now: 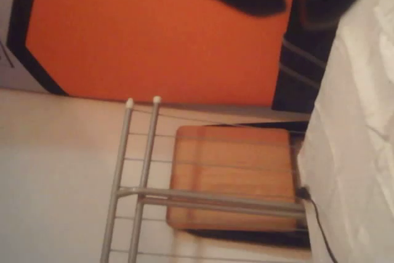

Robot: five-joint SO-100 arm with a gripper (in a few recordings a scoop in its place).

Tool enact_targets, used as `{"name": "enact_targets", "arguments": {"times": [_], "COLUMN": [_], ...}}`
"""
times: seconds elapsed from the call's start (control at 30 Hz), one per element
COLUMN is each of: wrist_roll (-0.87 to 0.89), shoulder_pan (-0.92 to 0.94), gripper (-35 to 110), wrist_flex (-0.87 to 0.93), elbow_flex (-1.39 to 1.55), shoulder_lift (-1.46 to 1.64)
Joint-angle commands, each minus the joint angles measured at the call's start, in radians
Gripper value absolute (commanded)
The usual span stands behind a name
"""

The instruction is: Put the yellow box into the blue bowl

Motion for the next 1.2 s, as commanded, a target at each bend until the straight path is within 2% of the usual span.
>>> {"name": "enact_targets", "arguments": {"times": [0.0,0.47,0.67,0.87,1.17], "wrist_roll": [0.008,-0.002,-0.018,-0.17,-0.506], "shoulder_pan": [-0.003,-0.005,-0.005,0.006,0.009], "gripper": [0,0,1,0,0], "wrist_flex": [-0.006,-0.011,-0.012,-0.087,-0.14], "elbow_flex": [-0.003,-0.005,-0.018,-0.021,-0.011], "shoulder_lift": [0.037,0.012,-0.164,-0.359,-0.572]}}
